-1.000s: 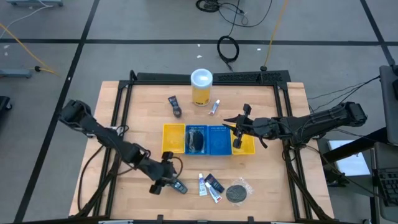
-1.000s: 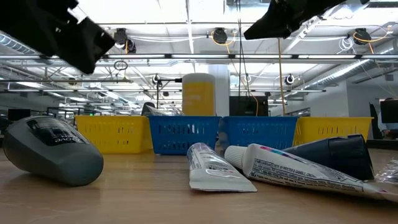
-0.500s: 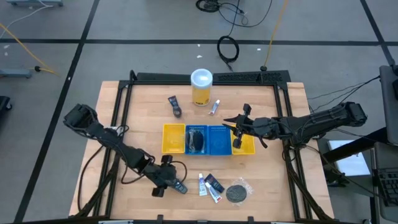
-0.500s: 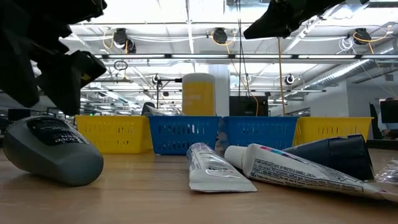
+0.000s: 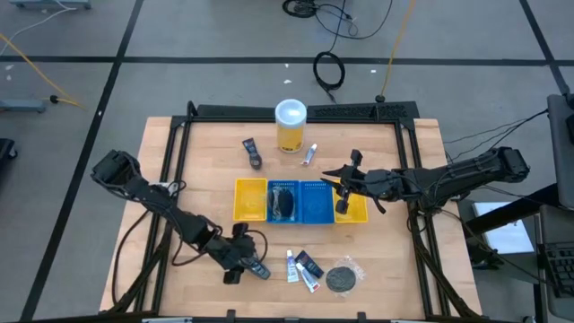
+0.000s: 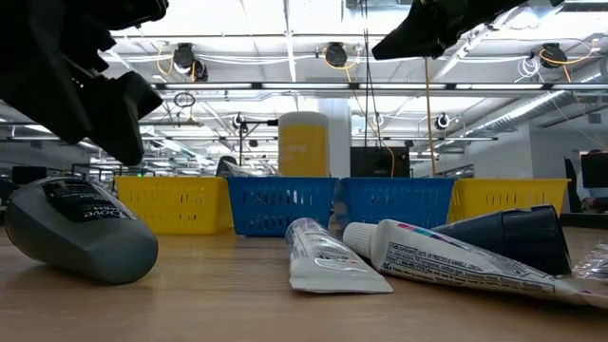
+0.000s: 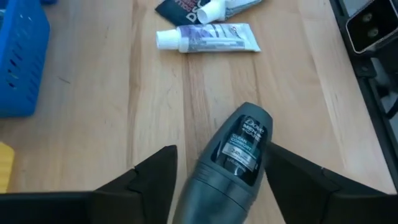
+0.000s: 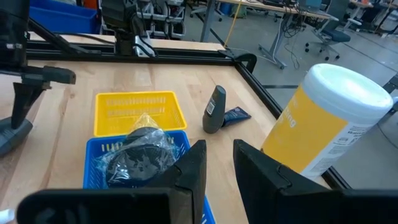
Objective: Pick & Place Travel size toiletries
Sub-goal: Put the black deodorant into the right yellow bin
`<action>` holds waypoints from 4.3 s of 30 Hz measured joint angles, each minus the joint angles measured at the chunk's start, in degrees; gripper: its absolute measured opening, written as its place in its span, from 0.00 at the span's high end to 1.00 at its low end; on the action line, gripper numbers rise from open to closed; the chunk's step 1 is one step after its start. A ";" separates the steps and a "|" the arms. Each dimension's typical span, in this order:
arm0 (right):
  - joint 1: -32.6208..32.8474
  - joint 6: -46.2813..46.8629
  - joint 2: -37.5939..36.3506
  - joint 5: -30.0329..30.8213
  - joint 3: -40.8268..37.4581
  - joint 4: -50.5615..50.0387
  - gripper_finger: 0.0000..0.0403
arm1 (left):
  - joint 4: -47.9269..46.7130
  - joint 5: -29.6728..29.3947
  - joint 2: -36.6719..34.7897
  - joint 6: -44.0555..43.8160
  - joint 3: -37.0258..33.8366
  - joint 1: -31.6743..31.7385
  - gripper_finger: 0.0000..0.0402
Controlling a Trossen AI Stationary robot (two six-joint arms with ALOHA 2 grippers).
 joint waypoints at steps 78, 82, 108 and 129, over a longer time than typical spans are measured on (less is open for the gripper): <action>-0.02 0.79 0.02 -0.15 0.02 -0.07 0.81 | 5.60 -12.73 -4.85 9.96 0.03 2.45 0.51; -0.01 -0.05 0.02 -0.17 0.02 -0.06 0.81 | 6.48 -18.70 -8.42 15.14 0.01 3.94 0.51; -0.55 0.13 0.86 -15.17 0.04 5.24 0.75 | 36.02 -25.32 -5.25 43.11 0.03 21.10 0.51; -1.66 -4.90 11.25 -16.75 -0.02 24.34 0.42 | 43.80 -18.49 3.51 47.35 5.00 22.27 0.51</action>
